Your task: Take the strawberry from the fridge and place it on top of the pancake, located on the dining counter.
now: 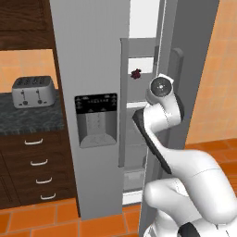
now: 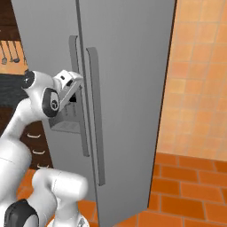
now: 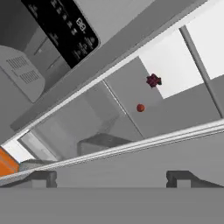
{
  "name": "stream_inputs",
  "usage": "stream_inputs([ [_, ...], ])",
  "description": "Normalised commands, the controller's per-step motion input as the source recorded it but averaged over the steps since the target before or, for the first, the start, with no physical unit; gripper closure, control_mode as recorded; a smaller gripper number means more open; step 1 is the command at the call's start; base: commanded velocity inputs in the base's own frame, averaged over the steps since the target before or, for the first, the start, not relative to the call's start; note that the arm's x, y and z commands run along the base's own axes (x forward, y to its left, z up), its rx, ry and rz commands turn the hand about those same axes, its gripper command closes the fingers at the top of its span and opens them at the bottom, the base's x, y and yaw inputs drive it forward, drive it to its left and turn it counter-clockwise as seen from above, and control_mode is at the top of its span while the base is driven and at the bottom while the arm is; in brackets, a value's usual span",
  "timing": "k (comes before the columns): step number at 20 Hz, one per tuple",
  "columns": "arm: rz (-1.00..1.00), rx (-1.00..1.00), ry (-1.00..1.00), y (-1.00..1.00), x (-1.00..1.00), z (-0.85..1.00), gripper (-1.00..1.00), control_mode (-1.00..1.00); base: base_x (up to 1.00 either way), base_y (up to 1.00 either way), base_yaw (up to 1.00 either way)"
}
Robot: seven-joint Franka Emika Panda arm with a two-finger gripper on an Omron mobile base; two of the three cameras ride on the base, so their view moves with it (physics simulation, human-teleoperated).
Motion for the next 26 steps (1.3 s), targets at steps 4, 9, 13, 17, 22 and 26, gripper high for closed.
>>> stream_inputs([
  [4,-0.02,-0.24,0.04,0.45,0.63,-0.01,-1.00,-1.00,0.00,0.00,0.00],
  [9,-0.05,-0.13,0.01,0.00,0.57,-0.03,-1.00,-1.00,0.00,0.00,0.00],
  [13,-0.07,-0.09,0.00,-0.12,0.56,-0.12,-1.00,-1.00,0.00,0.00,0.00],
  [17,-0.08,-0.03,0.01,-0.28,0.26,-0.09,-1.00,-1.00,0.00,0.00,0.00],
  [22,-0.09,0.00,0.05,-0.43,0.03,-0.07,-1.00,-1.00,0.00,0.00,0.00],
  [26,-0.08,0.00,0.07,-0.46,0.00,-0.02,-1.00,-1.00,0.00,0.00,0.00],
])
